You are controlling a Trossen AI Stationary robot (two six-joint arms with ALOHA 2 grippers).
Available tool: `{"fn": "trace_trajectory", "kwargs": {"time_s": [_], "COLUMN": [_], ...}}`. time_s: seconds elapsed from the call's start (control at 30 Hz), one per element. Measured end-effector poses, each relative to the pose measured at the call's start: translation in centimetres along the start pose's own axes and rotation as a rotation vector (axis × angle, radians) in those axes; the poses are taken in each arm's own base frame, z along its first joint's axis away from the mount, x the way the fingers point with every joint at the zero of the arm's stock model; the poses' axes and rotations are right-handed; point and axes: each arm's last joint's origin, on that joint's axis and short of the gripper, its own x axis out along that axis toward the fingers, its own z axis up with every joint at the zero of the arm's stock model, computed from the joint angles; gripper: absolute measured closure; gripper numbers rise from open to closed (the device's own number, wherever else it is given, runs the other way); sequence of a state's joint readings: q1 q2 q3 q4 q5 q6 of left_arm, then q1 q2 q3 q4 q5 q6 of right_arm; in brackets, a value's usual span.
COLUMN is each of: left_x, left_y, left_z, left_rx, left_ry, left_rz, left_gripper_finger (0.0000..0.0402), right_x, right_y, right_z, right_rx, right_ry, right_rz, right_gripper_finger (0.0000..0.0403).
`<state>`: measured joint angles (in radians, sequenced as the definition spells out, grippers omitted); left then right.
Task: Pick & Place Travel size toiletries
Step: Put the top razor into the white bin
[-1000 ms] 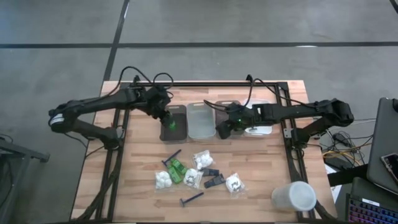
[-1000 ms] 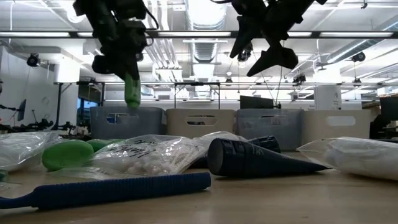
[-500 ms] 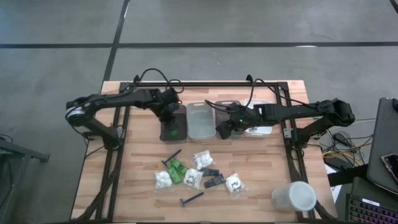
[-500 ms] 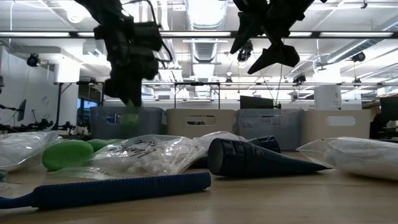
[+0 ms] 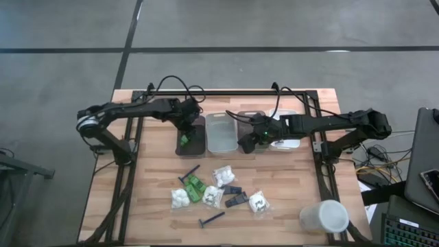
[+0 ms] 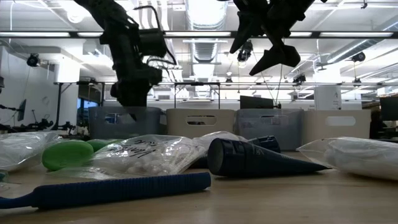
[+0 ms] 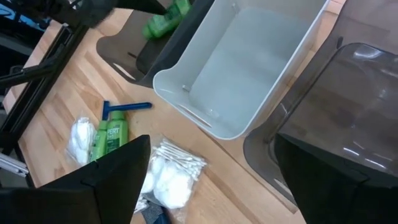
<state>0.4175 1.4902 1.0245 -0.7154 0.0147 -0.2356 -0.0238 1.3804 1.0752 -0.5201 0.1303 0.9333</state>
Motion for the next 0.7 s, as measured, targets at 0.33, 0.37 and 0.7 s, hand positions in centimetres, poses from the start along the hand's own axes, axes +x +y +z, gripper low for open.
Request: {"fn": "trace_trajectory", "kwargs": {"time_s": [0.33, 0.37, 0.7], "left_x": [-6.5, -7.1, -7.9], "left_y": [-0.8, -0.9, -3.0], "left_z": [-0.1, -0.3, -3.0], "left_rx": [0.016, 0.022, 0.013], "left_ry": [-0.209, -0.222, -0.174], "left_rz": [-0.096, -0.113, -0.304], "left_gripper_finger": [0.0174, 0.0174, 0.0174], "right_x": [0.0, 0.0, 0.3], "right_y": [0.0, 0.0, -0.1], "right_z": [0.0, 0.0, -0.1], "right_rx": [-0.028, -0.029, -0.038], "right_ry": [-0.003, -0.002, 0.009], "right_rz": [-0.002, -0.003, -0.015], "right_gripper_finger": [0.0062, 0.0065, 0.0094]}}
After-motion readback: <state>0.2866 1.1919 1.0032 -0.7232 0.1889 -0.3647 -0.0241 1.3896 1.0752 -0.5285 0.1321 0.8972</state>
